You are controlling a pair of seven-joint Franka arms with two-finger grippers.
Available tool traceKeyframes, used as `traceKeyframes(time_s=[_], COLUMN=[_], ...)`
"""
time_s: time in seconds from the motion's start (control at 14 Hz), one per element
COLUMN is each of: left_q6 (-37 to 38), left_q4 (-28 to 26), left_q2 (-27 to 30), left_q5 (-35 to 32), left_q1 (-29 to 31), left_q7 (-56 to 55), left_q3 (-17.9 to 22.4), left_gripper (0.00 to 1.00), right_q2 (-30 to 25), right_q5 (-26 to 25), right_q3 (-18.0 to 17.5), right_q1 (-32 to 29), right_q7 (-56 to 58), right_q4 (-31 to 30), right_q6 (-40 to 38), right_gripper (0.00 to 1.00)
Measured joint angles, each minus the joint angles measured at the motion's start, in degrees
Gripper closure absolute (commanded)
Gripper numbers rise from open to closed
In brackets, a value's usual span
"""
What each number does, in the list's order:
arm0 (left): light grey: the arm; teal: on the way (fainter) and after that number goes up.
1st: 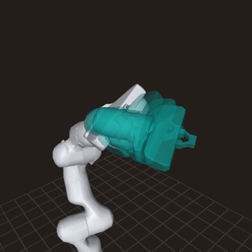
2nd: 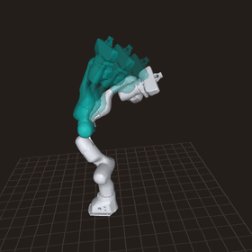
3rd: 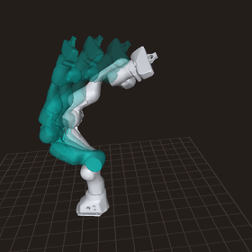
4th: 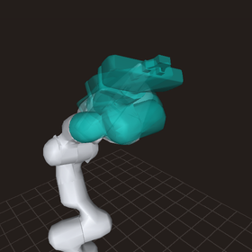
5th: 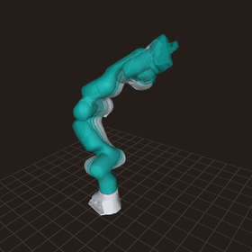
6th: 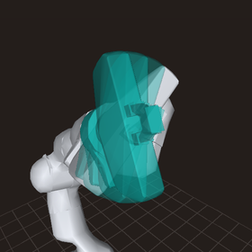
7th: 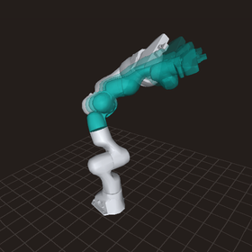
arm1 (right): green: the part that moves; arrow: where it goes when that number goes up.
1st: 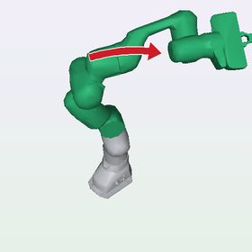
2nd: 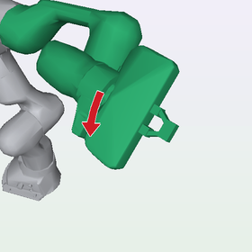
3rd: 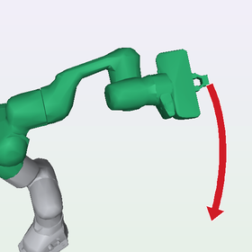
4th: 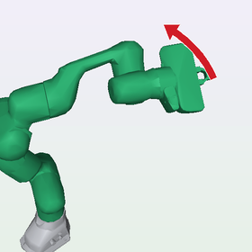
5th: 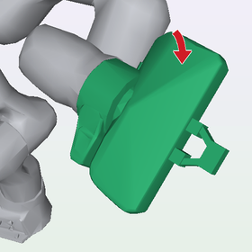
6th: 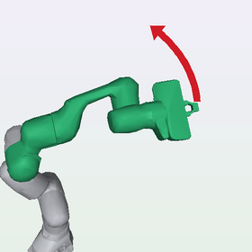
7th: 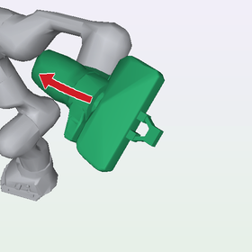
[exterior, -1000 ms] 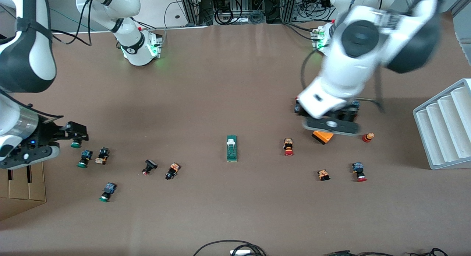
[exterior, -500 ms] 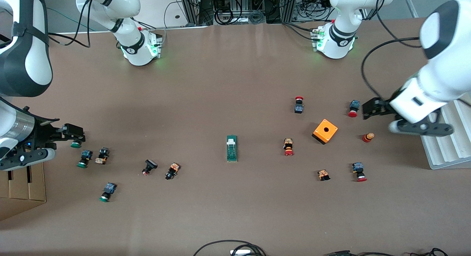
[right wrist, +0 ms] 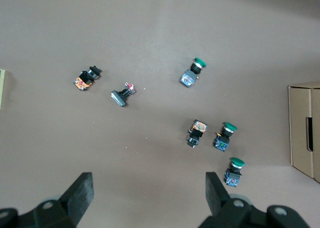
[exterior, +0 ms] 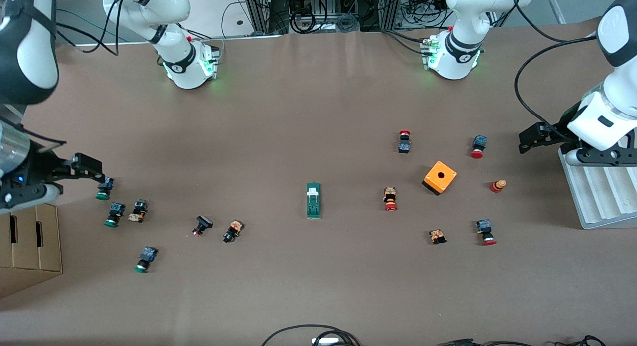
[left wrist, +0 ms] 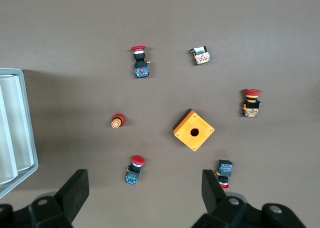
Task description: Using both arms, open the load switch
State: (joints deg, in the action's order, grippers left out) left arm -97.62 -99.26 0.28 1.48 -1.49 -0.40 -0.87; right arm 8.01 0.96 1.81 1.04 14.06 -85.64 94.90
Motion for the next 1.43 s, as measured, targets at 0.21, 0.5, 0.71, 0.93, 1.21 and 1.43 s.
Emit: traceKeyframes(time_s=[0.21,0.5,0.71,0.93,1.21,1.43], left_q6=[0.0,0.0,0.0,0.3,0.3,0.3], left_q4=[0.0,0.0,0.2,0.2,0.3,0.7], left_q2=[0.0,0.0,0.0,0.0,0.0,0.0], left_q5=[0.0,0.0,0.0,0.0,0.0,0.0], left_q1=[0.0,-0.1,-0.2,-0.2,-0.2,-0.4], left_q7=[-0.1,-0.1,-0.1,-0.1,-0.1,-0.1], left_q3=[0.0,0.0,0.0,0.0,0.1,0.1], left_gripper=[0.0,0.0,0.0,0.0,0.0,0.0], right_q2=[-1.9,-2.1,-2.0,-1.2,-0.4,-0.4], right_q5=[0.0,0.0,0.0,0.0,0.0,0.0], right_q3=[0.0,-0.1,-0.1,0.1,0.6,0.4], right_q1=[0.1,0.3,0.5,0.5,0.4,0.6], right_q7=[0.0,0.0,0.0,-1.1,-6.8,-10.3], right_q4=[-1.8,-4.5,-4.7,-5.3,-5.5,-5.5], right_q6=[0.0,0.3,0.3,0.8,1.1,1.2], right_gripper=[0.0,0.0,0.0,0.0,0.0,0.0])
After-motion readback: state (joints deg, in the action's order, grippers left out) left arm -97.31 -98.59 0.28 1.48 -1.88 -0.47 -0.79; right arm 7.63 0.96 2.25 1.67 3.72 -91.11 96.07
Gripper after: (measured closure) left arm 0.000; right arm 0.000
